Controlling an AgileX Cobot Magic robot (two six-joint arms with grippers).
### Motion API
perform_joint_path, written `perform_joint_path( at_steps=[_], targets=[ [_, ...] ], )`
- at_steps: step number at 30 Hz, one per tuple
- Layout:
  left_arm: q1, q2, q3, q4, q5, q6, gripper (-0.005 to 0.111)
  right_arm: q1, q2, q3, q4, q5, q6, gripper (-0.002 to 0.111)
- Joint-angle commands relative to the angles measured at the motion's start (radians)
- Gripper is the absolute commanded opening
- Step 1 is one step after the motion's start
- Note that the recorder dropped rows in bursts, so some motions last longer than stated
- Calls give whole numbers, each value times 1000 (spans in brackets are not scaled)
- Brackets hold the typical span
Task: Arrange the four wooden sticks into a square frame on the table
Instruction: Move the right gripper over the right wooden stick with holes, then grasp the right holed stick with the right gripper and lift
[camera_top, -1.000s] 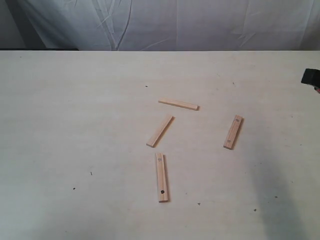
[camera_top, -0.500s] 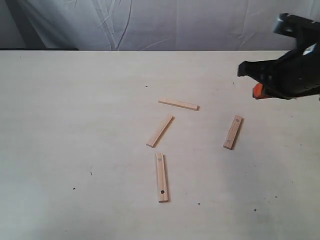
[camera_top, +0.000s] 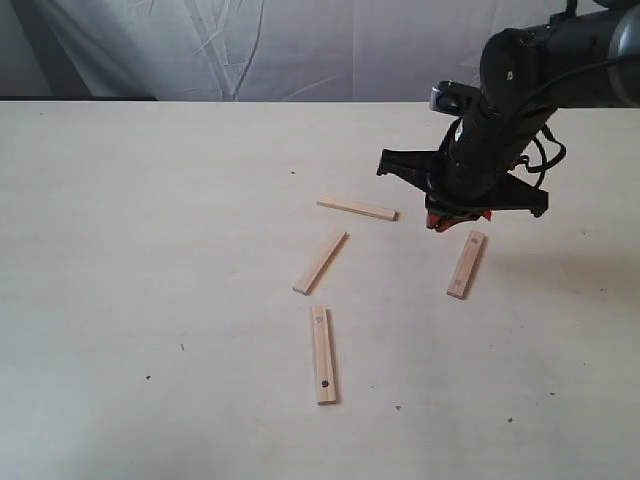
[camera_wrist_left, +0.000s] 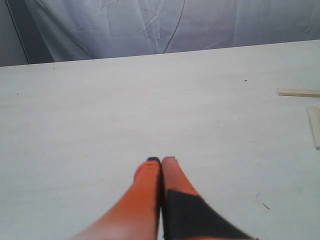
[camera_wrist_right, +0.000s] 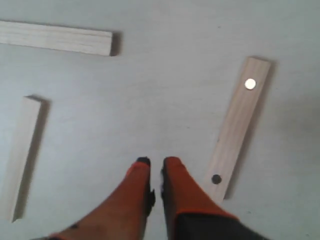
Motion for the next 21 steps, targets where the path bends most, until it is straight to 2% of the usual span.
perform_joint_path(
  at_steps=[1, 3, 8, 21],
  targets=[
    [2, -7, 5, 2, -10, -6, 0, 0, 24, -21, -123, 46, 140, 41],
    [2, -7, 5, 2, -10, -6, 0, 0, 34, -21, -162, 57, 199, 48],
    [2, -7, 5, 2, -10, -6, 0, 0, 79, -21, -243, 55, 315, 47],
    [2, -7, 5, 2, -10, -6, 0, 0, 188, -21, -265, 40, 336, 47]
  ],
)
